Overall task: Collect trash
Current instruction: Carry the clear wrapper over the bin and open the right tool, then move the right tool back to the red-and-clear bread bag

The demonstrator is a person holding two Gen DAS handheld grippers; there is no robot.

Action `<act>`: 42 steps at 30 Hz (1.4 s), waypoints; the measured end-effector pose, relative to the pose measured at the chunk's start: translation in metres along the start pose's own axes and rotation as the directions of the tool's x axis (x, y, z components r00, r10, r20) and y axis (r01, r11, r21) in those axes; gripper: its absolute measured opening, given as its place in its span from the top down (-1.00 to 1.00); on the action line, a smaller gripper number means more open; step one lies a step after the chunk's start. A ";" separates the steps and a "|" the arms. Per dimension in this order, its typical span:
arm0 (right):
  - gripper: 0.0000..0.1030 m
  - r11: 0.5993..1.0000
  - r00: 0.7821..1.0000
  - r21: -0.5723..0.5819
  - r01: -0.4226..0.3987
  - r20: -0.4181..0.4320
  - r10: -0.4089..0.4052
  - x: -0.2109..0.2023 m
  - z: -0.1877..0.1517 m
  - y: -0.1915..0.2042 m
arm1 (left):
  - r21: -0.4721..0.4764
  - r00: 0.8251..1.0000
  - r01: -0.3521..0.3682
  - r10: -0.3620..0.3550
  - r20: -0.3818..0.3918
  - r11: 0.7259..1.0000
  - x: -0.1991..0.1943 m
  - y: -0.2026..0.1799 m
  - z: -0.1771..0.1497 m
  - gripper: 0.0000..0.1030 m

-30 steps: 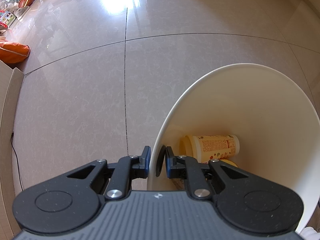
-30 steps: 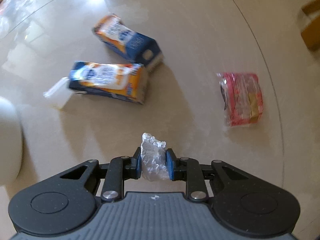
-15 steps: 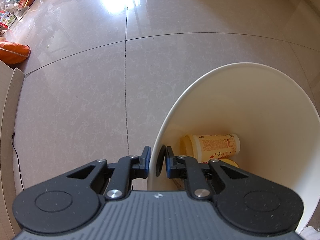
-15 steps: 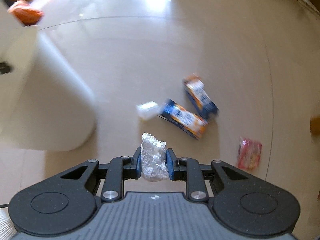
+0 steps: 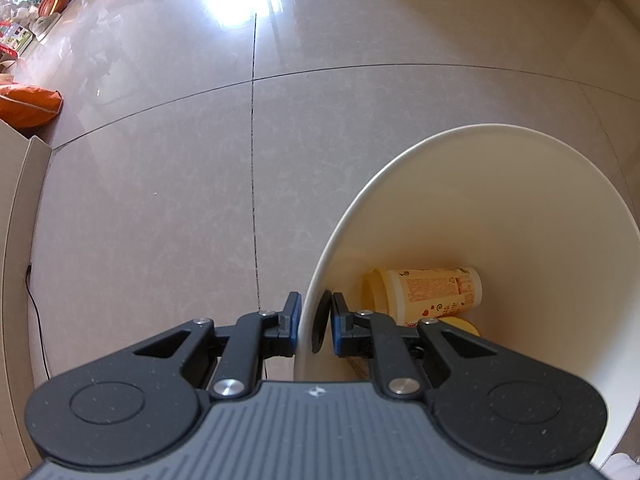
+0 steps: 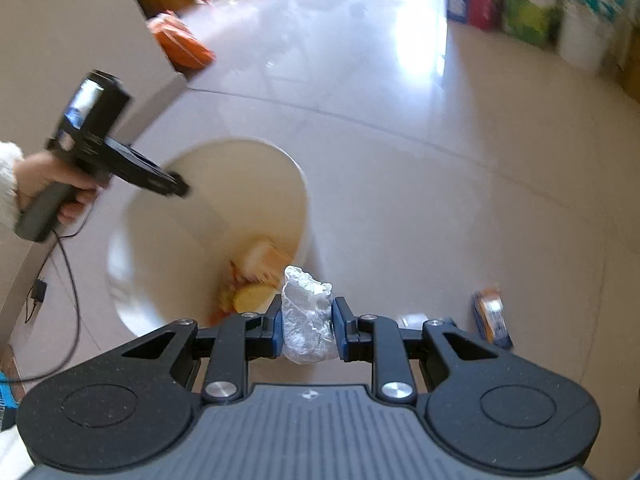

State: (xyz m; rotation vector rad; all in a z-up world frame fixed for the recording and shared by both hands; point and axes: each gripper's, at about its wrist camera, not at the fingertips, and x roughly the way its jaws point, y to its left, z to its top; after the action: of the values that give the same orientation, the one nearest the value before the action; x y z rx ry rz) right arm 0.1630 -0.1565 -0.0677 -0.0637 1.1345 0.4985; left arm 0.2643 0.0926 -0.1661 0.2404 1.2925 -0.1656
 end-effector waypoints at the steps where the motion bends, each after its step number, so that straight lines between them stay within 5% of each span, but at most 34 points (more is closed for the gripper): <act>1: 0.45 1.000 1.000 -0.014 -0.007 0.008 0.007 0.000 0.005 0.006 | 0.001 1.000 -0.001 0.001 0.000 1.000 0.000 -0.001 0.001 0.74; 12: 0.43 0.989 0.997 -0.128 -0.073 0.002 0.074 0.024 0.036 0.059 | -0.007 1.000 0.006 -0.006 0.004 1.000 0.000 0.002 -0.001 0.73; 14: 0.22 0.986 0.997 -0.145 -0.077 -0.008 0.077 0.030 0.035 0.063 | -0.012 1.000 0.010 -0.010 0.005 1.000 -0.001 0.003 -0.001 0.73; 16: -0.39 0.986 0.996 -0.141 -0.088 -0.004 0.089 0.033 0.033 0.061 | -0.011 1.000 0.010 -0.010 0.006 1.000 -0.001 0.004 -0.001 0.73; 17: -0.43 0.987 0.996 -0.129 -0.093 0.001 0.094 0.034 0.032 0.060 | -0.009 1.000 0.011 -0.011 0.007 1.000 -0.001 0.004 -0.002 0.73; 42: -0.60 0.999 0.992 0.052 0.009 0.128 -0.016 0.021 0.004 0.008 | -0.019 1.000 0.015 -0.015 0.010 1.000 -0.001 0.005 -0.001 0.74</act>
State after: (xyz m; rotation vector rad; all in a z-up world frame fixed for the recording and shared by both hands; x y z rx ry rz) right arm 0.1698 -0.1409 -0.0834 0.0058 1.0197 0.4555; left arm 0.2643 0.0976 -0.1647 0.2133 1.2858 -0.1670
